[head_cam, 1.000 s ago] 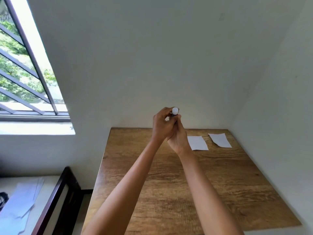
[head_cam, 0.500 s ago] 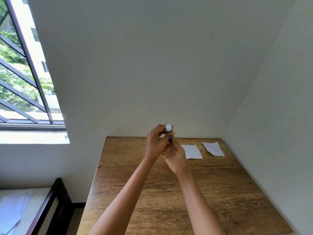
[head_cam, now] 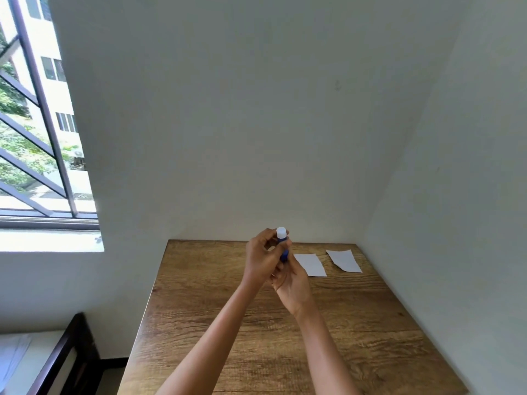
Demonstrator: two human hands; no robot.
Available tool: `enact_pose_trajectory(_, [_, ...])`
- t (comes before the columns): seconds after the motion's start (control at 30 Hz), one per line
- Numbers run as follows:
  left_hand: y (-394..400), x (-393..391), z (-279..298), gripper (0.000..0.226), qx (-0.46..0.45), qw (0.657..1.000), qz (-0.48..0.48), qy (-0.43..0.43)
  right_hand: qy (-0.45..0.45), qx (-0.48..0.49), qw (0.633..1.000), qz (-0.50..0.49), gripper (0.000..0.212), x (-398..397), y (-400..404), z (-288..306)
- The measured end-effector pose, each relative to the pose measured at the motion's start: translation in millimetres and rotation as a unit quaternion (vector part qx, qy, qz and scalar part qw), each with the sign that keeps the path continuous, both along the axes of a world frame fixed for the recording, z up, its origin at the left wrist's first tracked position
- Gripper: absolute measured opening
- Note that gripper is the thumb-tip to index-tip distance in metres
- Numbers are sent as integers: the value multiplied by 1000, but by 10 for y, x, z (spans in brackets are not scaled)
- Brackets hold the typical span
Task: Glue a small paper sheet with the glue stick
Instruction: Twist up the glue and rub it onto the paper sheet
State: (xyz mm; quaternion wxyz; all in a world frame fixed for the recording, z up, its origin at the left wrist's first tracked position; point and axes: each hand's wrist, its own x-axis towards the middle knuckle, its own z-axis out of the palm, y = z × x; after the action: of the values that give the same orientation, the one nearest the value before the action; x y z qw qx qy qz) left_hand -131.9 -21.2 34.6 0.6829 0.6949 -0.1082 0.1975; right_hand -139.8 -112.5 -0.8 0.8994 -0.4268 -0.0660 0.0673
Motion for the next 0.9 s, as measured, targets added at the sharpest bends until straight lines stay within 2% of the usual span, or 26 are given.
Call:
enact_pose_trajectory(0.1, [-48,-79,45,8,20,1000,-7,-3,31,-24,999,-26,39,-7,16,53])
enact_pose_trajectory(0.2, [-46,-92,53,8,10,1000,6,-6,7,19,1000,3,41,-35,29,30])
enact_pose_trajectory(0.3, [-8,-110,27,7,19,1000,11,-10,-1,46,999,5,34,-104,6,-55])
enact_pose_trajectory(0.5, [-20,-248,8,10,59,998,1,-36,23,-49,997,-48,44,-201,64,2])
enact_pose_trajectory(0.67, [62,-239,-7,7,14,1000,5,-15,-12,-6,1000,-26,38,-265,63,-35])
enact_pose_trajectory(0.8, [37,-290,38,9,27,1000,0,5,23,-107,992,-62,44,-235,131,93])
enact_pose_trajectory(0.83, [25,-295,61,11,23,1000,3,9,29,-107,992,-66,47,-220,162,110])
enact_pose_trajectory(0.9, [32,-286,101,4,13,1000,12,3,14,-40,998,-46,48,-190,198,113])
